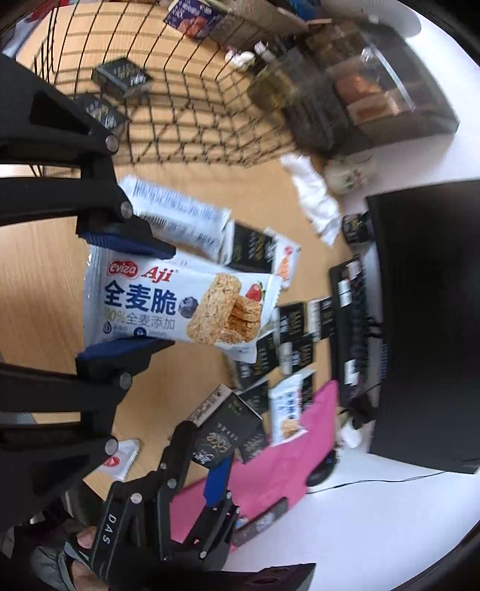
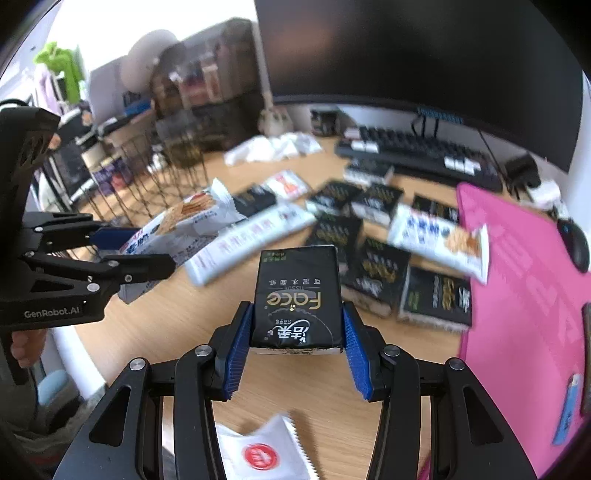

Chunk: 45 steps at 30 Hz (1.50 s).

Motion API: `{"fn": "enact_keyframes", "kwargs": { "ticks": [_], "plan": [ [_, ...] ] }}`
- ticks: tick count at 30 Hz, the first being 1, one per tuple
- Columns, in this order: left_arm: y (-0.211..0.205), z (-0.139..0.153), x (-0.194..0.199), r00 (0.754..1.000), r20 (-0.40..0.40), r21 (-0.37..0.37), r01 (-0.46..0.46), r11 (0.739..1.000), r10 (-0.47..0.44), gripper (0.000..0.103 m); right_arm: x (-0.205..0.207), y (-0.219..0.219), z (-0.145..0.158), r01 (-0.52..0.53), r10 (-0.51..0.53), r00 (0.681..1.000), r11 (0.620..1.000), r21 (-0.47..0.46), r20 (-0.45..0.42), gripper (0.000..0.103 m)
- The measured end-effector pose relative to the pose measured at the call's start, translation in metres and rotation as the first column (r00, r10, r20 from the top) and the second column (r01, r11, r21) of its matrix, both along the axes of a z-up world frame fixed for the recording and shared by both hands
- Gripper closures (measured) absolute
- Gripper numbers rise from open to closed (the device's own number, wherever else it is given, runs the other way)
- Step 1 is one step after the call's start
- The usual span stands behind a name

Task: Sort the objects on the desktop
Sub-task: 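Drop the snack packet and Face pack into the wire basket with both grippers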

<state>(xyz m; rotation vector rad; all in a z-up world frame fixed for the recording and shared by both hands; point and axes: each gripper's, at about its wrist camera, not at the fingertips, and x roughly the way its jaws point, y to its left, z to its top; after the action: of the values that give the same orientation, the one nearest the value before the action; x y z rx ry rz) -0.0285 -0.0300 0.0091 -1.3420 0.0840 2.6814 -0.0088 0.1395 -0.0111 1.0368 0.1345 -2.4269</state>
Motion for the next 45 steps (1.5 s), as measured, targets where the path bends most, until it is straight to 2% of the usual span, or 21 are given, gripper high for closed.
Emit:
{"fn": "enact_keyframes", "kwargs": {
  "ticks": [5, 9, 11, 14, 19, 25, 26, 27, 29, 31, 34, 38, 45],
  "plan": [
    [-0.042, 0.042, 0.021, 0.990, -0.098, 0.016, -0.099, 0.995, 0.100, 0.058, 0.003, -0.045, 0.038, -0.108, 0.106, 0.992, 0.994, -0.020, -0.073, 0.056],
    [-0.092, 0.065, 0.037, 0.966, -0.148, 0.026, -0.210, 0.977, 0.211, 0.058, 0.003, -0.108, 0.064, -0.247, 0.242, 0.962, 0.968, -0.030, -0.124, 0.056],
    [-0.118, 0.068, 0.042, 0.947, -0.151, -0.008, -0.289, 0.957, 0.284, 0.058, 0.002, -0.142, 0.072, -0.302, 0.297, 0.944, 0.953, -0.015, -0.142, 0.056],
    [-0.154, 0.061, 0.044, 0.901, -0.147, -0.073, -0.421, 0.904, 0.408, 0.058, -0.003, -0.187, 0.075, -0.373, 0.368, 0.921, 0.928, -0.013, -0.127, 0.056],
    [-0.193, 0.049, 0.044, 0.882, -0.100, -0.031, -0.466, 0.884, 0.461, 0.058, -0.008, -0.236, 0.061, -0.415, 0.414, 0.906, 0.910, 0.007, -0.090, 0.056],
    [-0.211, 0.042, 0.047, 0.878, -0.079, 0.004, -0.473, 0.881, 0.471, 0.058, -0.010, -0.248, 0.050, -0.407, 0.407, 0.910, 0.913, 0.014, -0.081, 0.055],
    [-0.213, 0.041, 0.047, 0.878, -0.073, 0.027, -0.472, 0.881, 0.473, 0.055, -0.011, -0.249, 0.050, -0.398, 0.398, 0.913, 0.917, 0.019, -0.088, 0.055],
    [-0.214, 0.041, 0.046, 0.877, -0.066, 0.045, -0.473, 0.880, 0.475, 0.045, -0.011, -0.251, 0.050, -0.390, 0.391, 0.915, 0.920, 0.029, -0.094, 0.053],
    [-0.217, 0.041, 0.047, 0.873, -0.067, 0.084, -0.477, 0.875, 0.482, 0.033, -0.011, -0.253, 0.050, -0.383, 0.386, 0.917, 0.922, 0.046, -0.104, 0.051],
    [-0.216, 0.043, 0.048, 0.874, -0.080, 0.098, -0.472, 0.876, 0.480, 0.032, -0.012, -0.252, 0.050, -0.391, 0.393, 0.914, 0.920, 0.033, -0.100, 0.051],
    [-0.207, 0.046, 0.048, 0.878, -0.099, 0.081, -0.461, 0.883, 0.468, 0.032, -0.011, -0.247, 0.051, -0.387, 0.388, 0.916, 0.921, 0.031, -0.104, 0.051],
    [-0.197, 0.046, 0.045, 0.894, -0.092, 0.136, -0.424, 0.895, 0.438, 0.026, -0.011, -0.231, 0.056, -0.368, 0.366, 0.924, 0.930, 0.011, -0.110, 0.051],
    [-0.149, 0.047, 0.037, 0.927, -0.128, 0.102, -0.342, 0.934, 0.353, 0.026, -0.004, -0.163, 0.062, -0.290, 0.285, 0.950, 0.957, -0.020, -0.124, 0.047]
  ]
}}
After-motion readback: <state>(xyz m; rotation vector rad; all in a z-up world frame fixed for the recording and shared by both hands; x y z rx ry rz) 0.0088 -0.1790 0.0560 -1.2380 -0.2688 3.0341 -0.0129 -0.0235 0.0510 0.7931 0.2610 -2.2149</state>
